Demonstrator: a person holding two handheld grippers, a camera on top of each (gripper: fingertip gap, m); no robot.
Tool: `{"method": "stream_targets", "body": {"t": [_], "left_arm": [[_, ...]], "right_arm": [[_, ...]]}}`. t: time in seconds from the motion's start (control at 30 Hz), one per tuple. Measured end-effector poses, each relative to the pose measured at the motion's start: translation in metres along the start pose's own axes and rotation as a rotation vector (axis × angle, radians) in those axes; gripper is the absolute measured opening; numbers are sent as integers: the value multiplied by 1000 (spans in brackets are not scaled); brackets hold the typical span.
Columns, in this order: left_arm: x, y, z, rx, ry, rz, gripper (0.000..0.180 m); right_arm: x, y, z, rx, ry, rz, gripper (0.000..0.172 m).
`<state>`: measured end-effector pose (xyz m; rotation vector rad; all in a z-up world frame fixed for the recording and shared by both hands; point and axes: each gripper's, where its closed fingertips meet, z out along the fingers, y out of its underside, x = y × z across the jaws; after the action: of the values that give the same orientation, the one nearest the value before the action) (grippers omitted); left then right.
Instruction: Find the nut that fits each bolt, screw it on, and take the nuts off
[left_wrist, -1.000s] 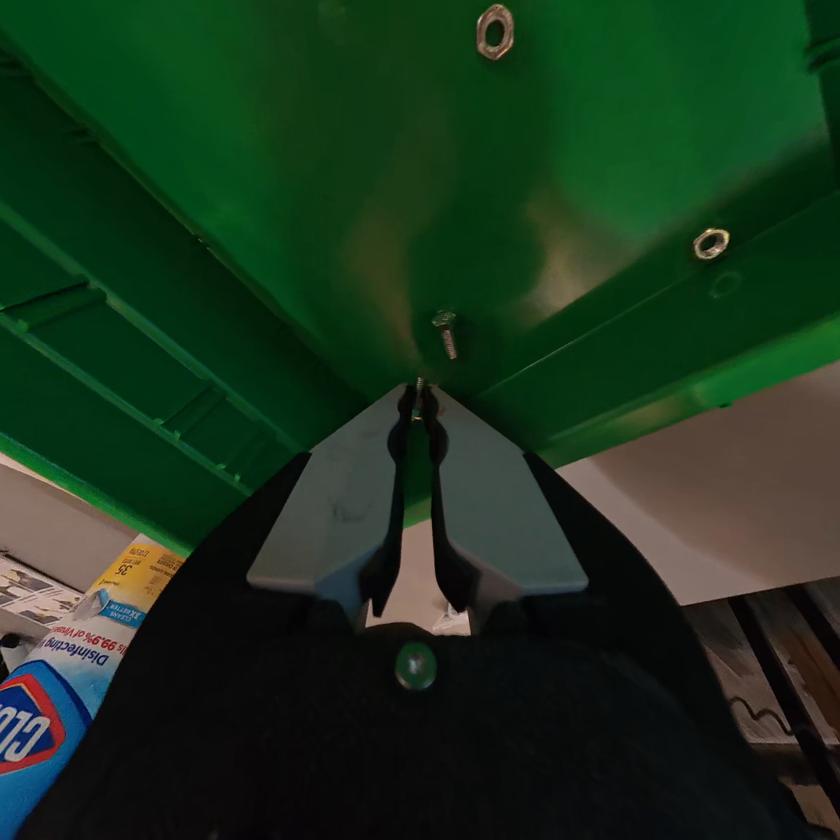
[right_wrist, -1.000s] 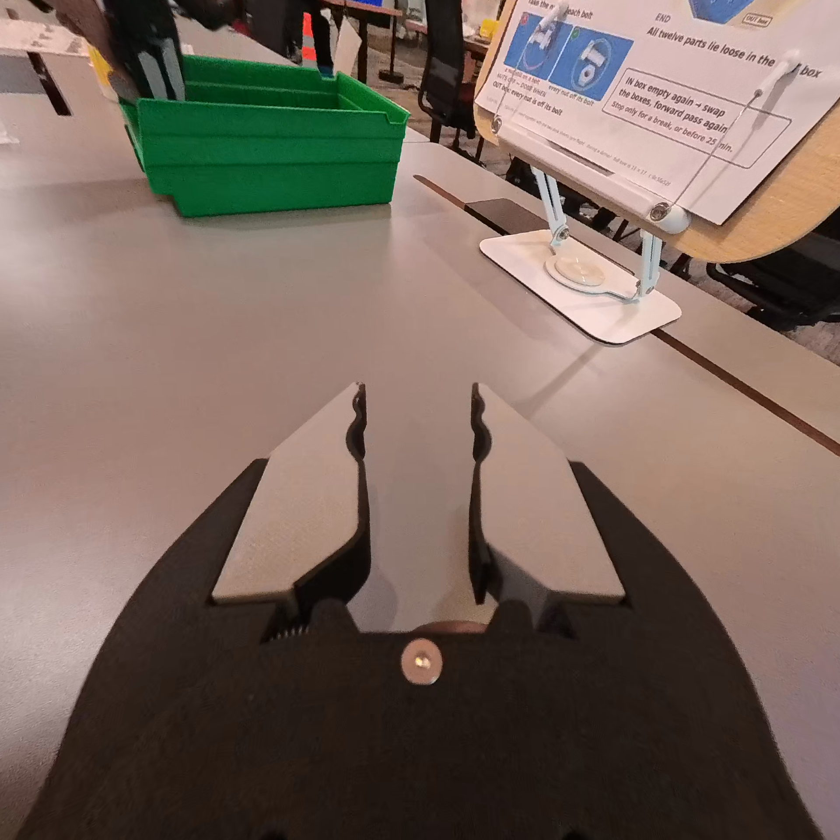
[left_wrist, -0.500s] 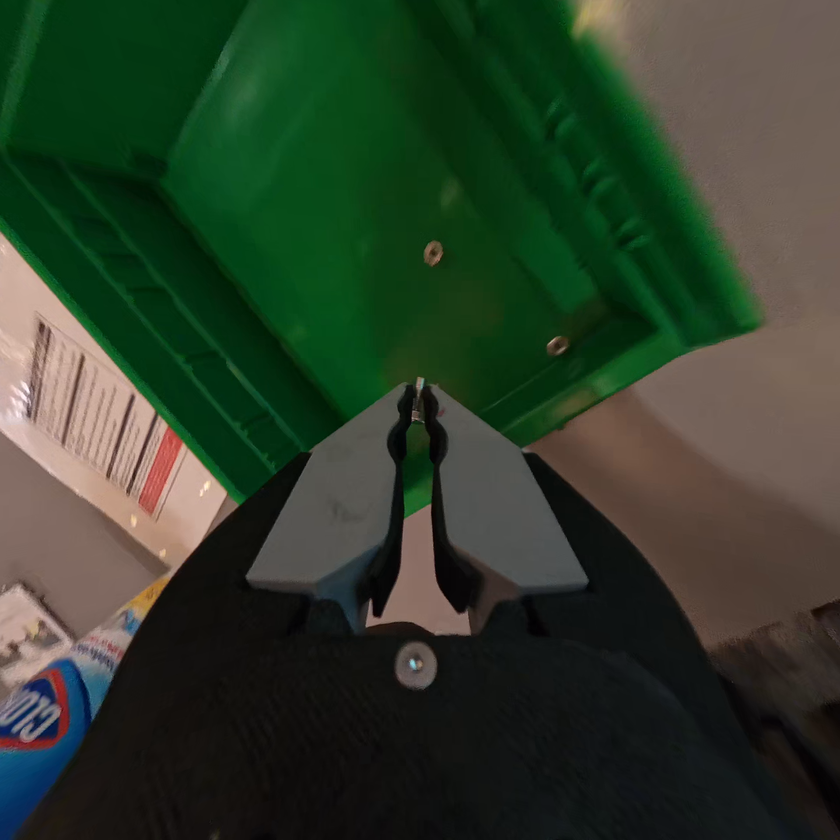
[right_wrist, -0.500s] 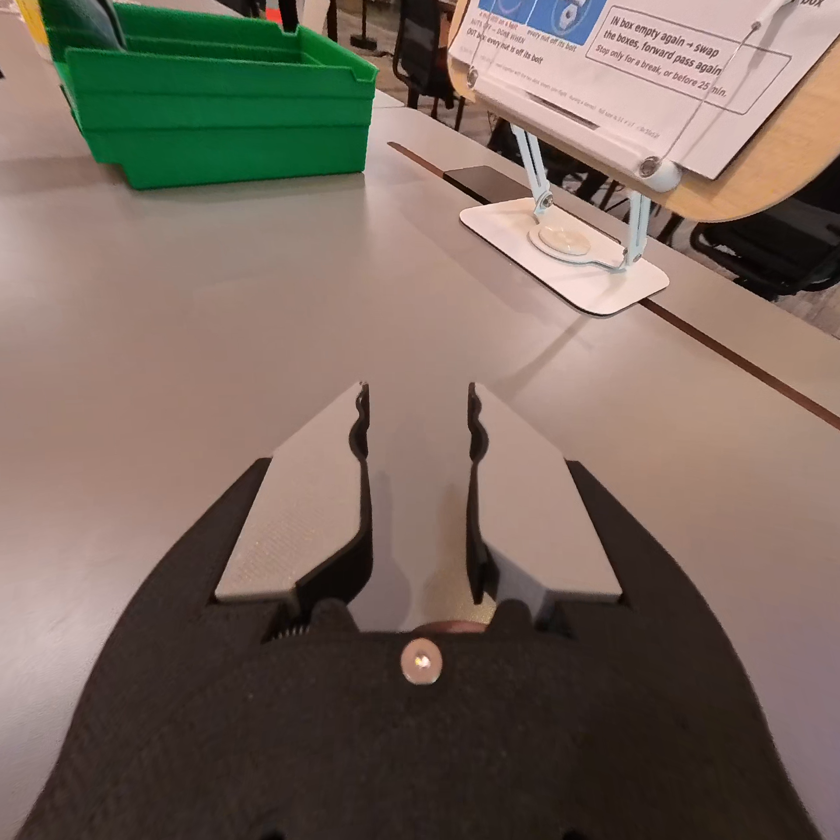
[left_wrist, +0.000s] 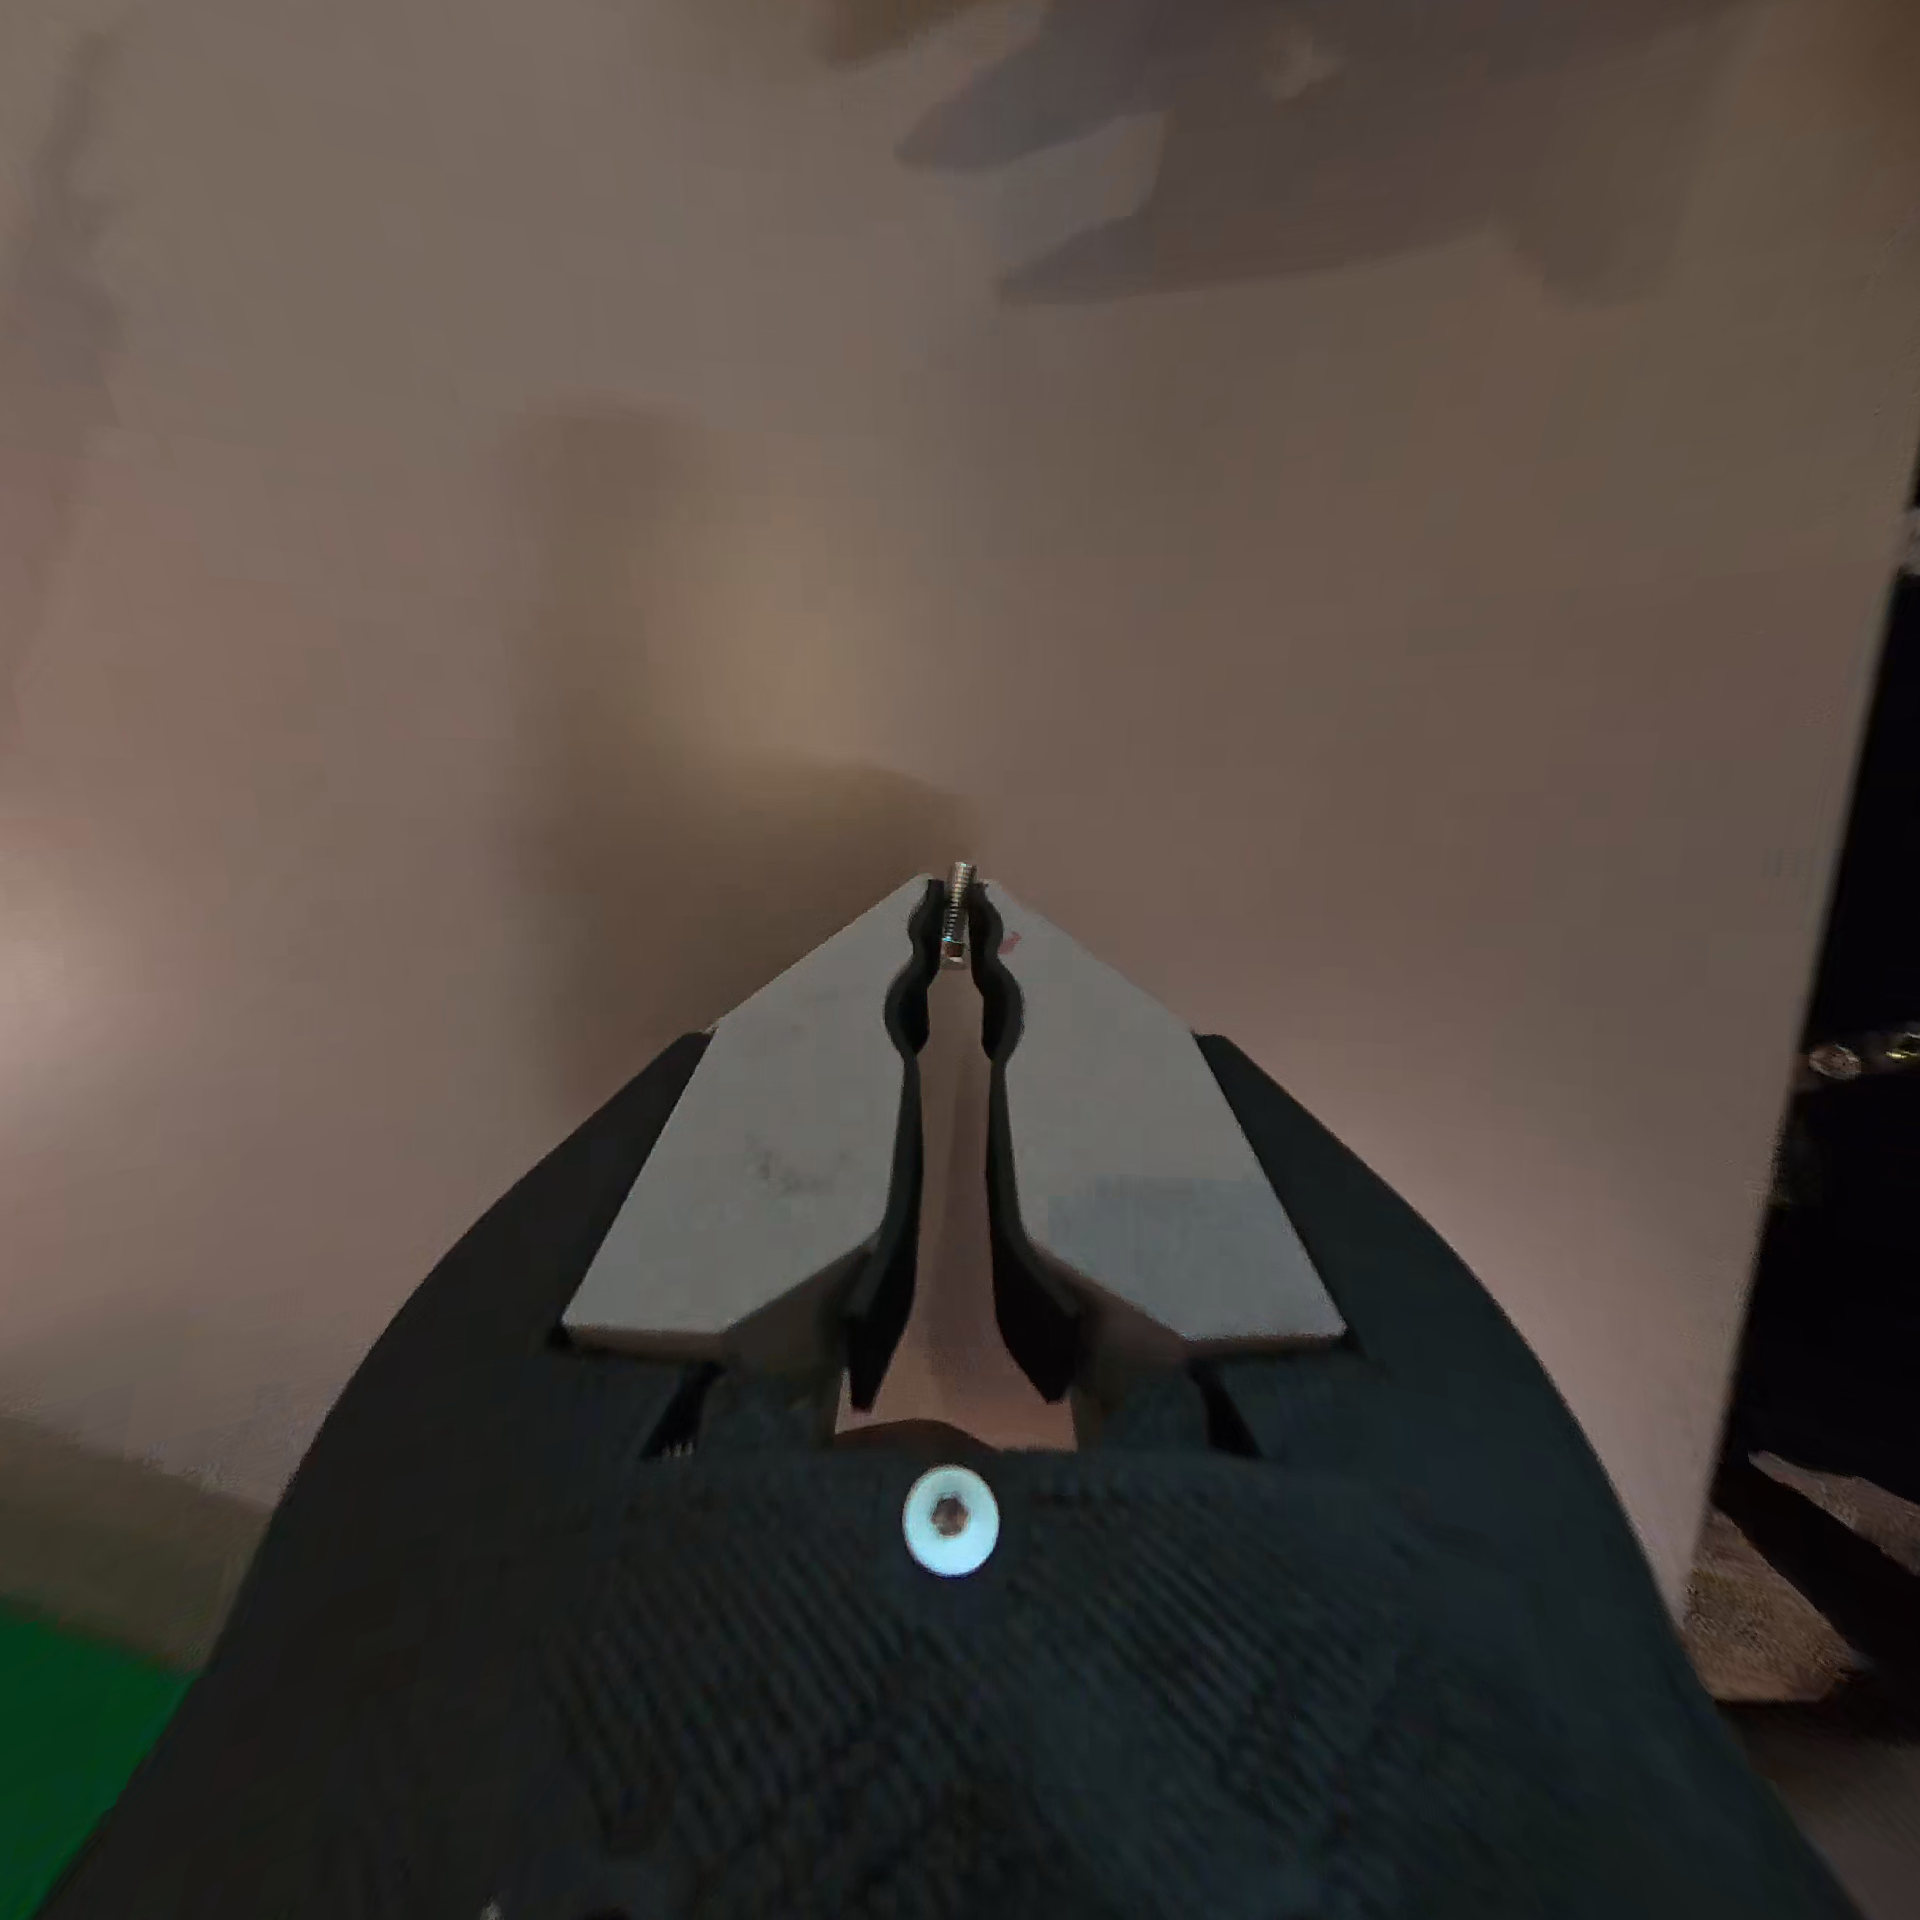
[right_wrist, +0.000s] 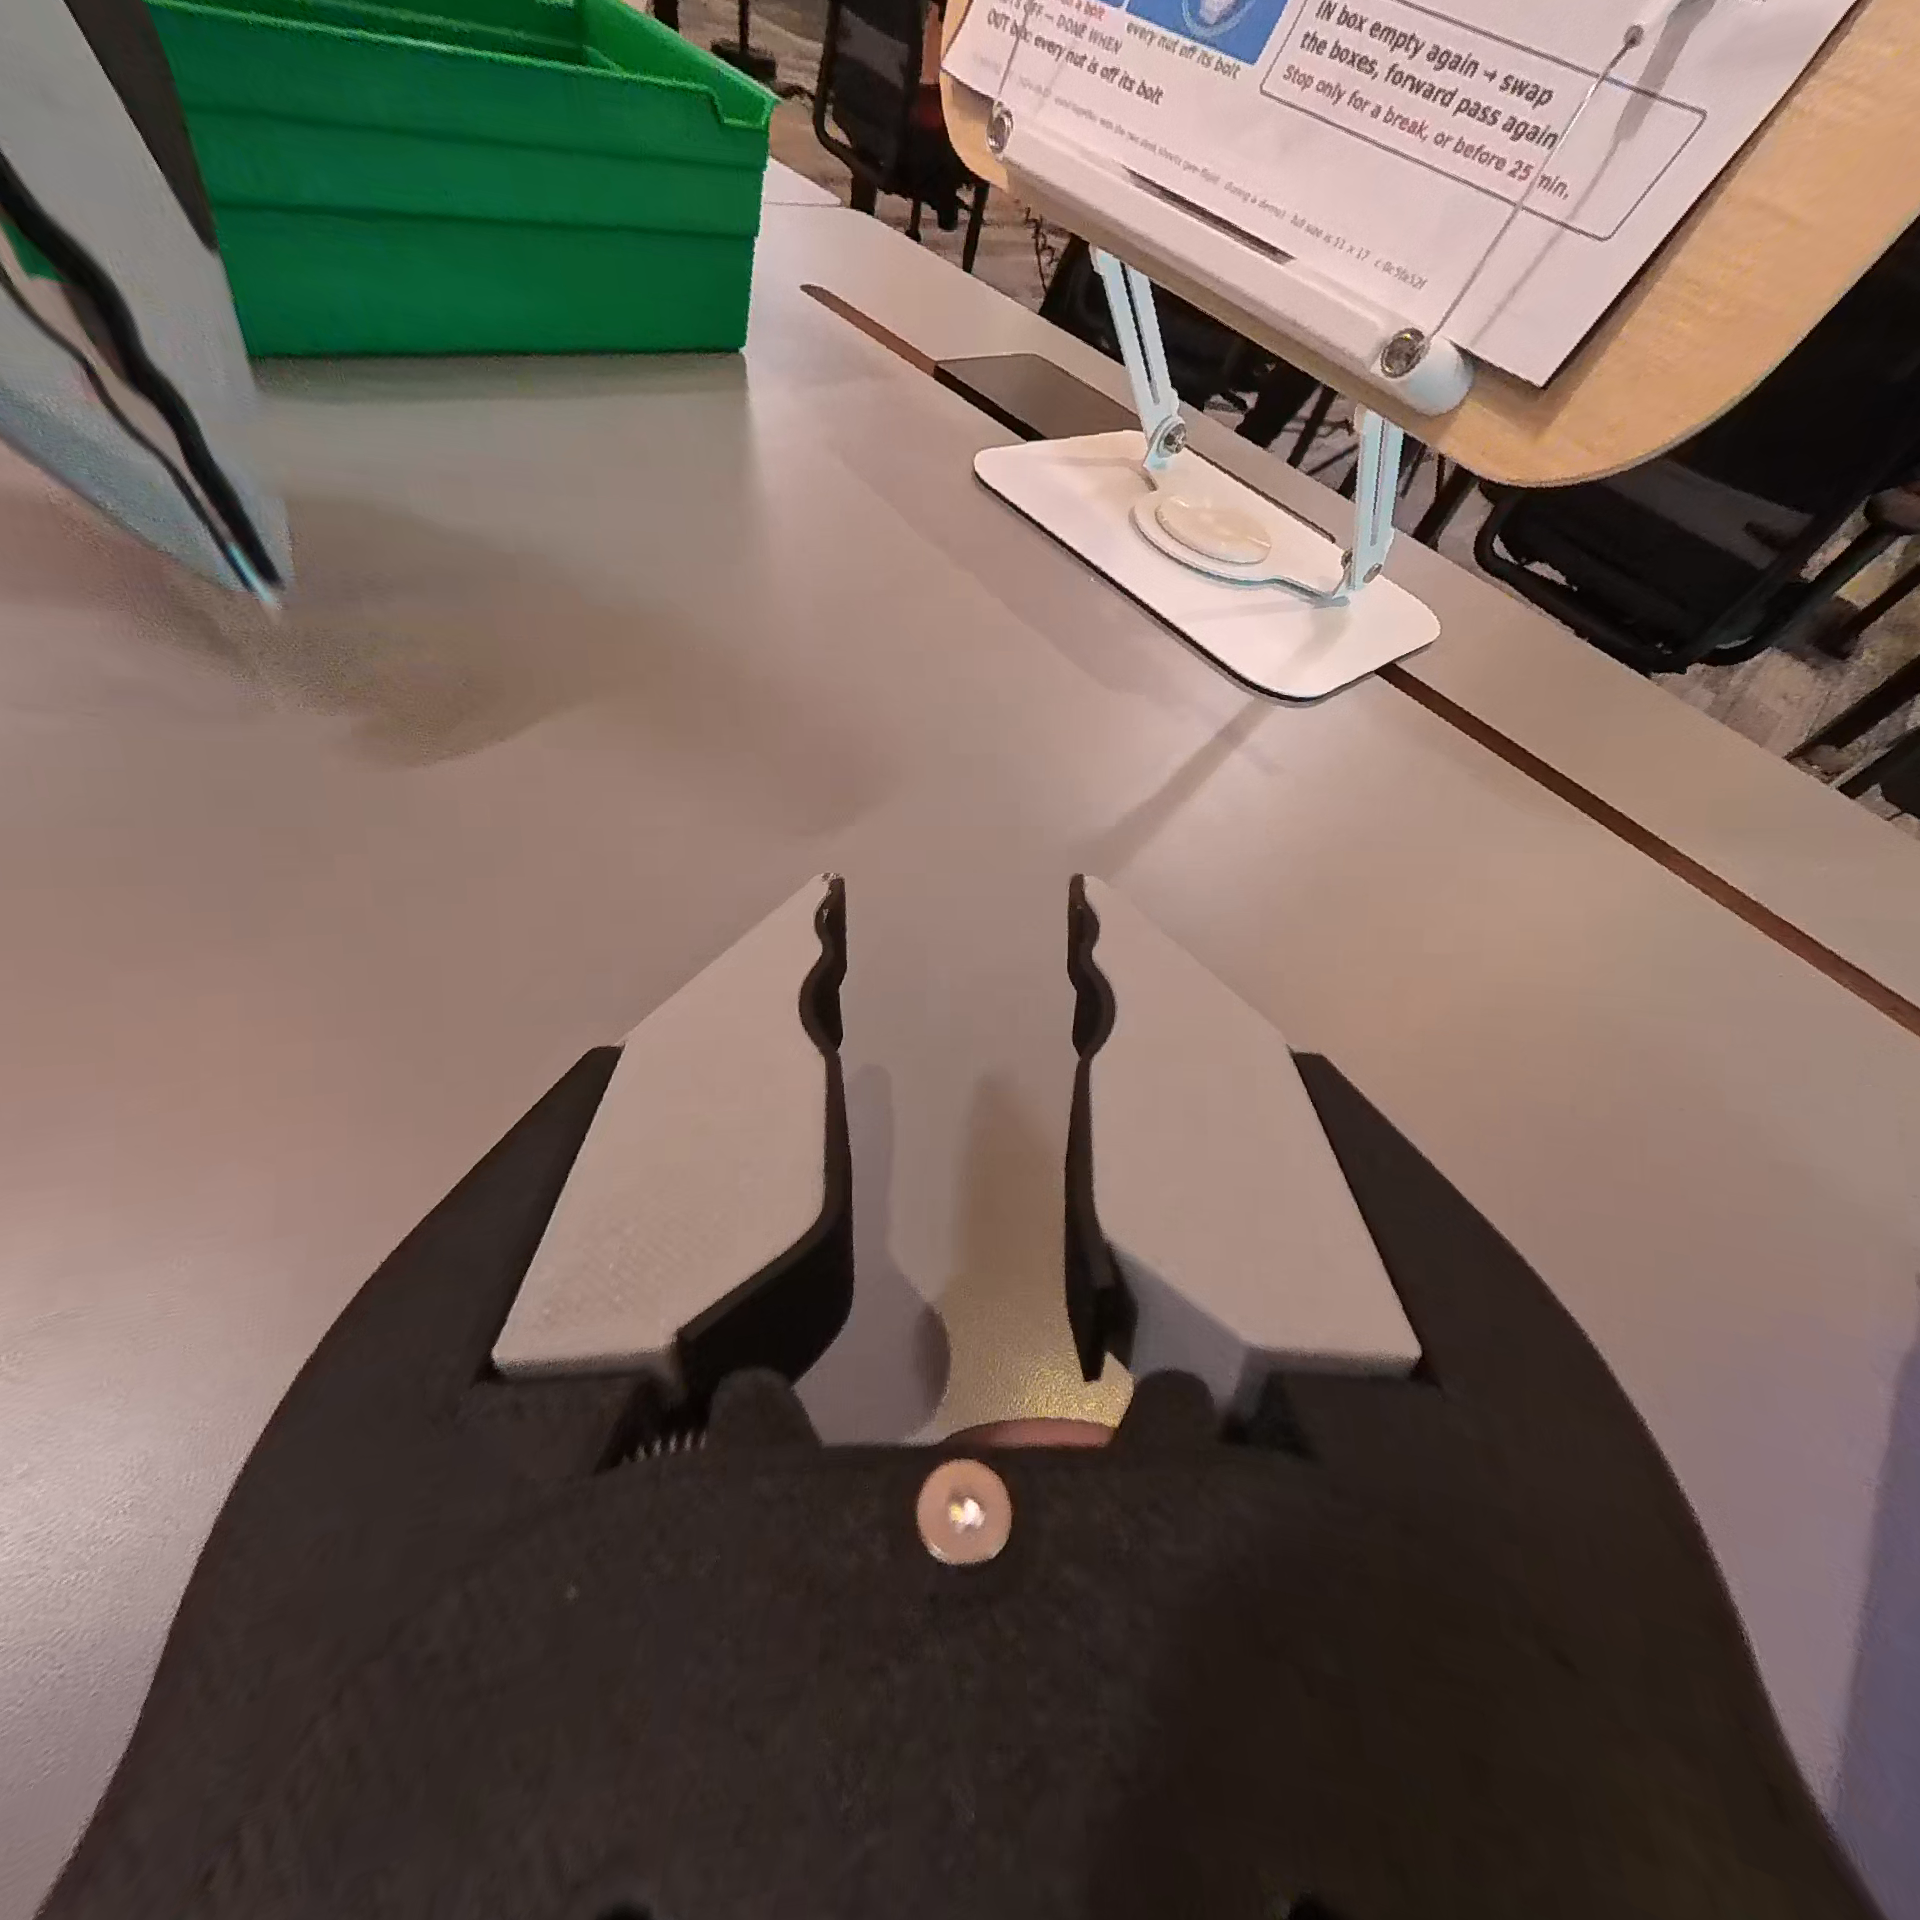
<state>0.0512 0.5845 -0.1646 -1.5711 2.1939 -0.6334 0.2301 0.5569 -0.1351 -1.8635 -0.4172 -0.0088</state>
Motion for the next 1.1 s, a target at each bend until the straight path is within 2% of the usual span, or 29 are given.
{"method": "stream_targets", "body": {"t": [0.1, 0.23, 0.57, 0.63, 0.7, 0.93, 1.1], "left_arm": [[6, -2, 24, -35, 19, 27, 2], [11, -7, 39, -45, 38, 28, 2], [12, -7, 46, -31, 81, -9, 4], [11, -8, 47, -19, 87, -29, 20], [9, -10, 45, 1, 79, -46, 29], [-1, -17, 22, 97, 68, -87, 40], [-12, -24, 2, 171, 56, -114, 41]], "right_arm": [[1, 3, 1, -12, 2, 3, 40], [-4, 1, 1, -11, -12, -13, 40], [-11, -1, 1, -11, -22, -49, 41], [-11, -1, 2, -14, -24, -53, 41], [-11, -1, 1, -14, -21, -57, 41], [-9, -3, -1, -3, -16, -48, 41], [-7, -2, 0, -6, -9, -51, 41]]}}
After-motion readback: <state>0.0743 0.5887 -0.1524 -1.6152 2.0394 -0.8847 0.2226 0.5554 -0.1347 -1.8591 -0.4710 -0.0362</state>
